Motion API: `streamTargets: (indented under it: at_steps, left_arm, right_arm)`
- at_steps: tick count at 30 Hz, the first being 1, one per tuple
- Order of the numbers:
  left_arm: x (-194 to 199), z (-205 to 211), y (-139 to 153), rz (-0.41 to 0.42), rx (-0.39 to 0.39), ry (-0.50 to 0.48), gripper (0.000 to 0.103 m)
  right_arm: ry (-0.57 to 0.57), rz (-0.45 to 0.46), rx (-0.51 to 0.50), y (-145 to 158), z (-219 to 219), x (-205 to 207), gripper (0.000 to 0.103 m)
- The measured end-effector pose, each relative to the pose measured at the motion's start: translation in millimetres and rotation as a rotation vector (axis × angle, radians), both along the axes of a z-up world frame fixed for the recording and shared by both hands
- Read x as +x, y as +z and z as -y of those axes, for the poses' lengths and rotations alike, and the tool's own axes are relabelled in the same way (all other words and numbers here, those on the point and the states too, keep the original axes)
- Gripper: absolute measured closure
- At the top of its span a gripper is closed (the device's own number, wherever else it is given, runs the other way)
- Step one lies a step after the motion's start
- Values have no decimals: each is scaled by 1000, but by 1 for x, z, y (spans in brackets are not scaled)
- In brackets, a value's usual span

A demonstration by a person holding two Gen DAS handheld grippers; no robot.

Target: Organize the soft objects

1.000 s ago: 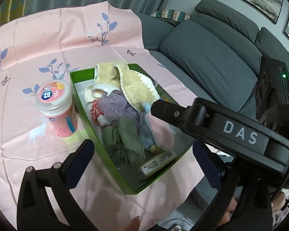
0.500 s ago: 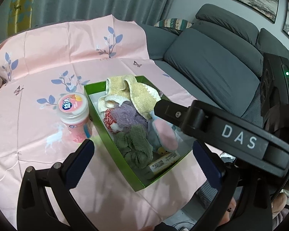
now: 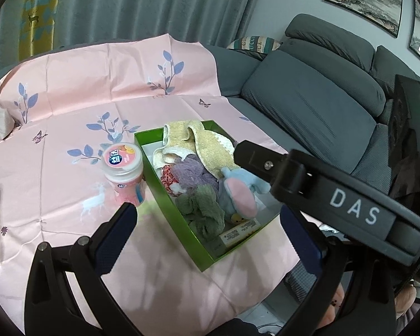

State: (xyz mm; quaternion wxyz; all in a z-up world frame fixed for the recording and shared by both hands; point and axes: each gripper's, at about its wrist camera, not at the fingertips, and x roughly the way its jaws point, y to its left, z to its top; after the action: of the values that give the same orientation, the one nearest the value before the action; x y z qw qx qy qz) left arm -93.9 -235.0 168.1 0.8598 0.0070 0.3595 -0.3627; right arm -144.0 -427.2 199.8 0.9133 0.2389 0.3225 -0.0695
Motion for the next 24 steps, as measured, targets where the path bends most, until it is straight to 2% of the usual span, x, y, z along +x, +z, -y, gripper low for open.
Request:
streamTargets:
  at_steps: [15,24]
  left_arm:
    - [5,-8,-9,-23,25,35,1]
    - [7,-11,-15,-58,14,30,1]
  right_arm:
    - [-45,-7,-68,9,-7,-12,18]
    - [-83,-74,-117,4,-9,-8,18]
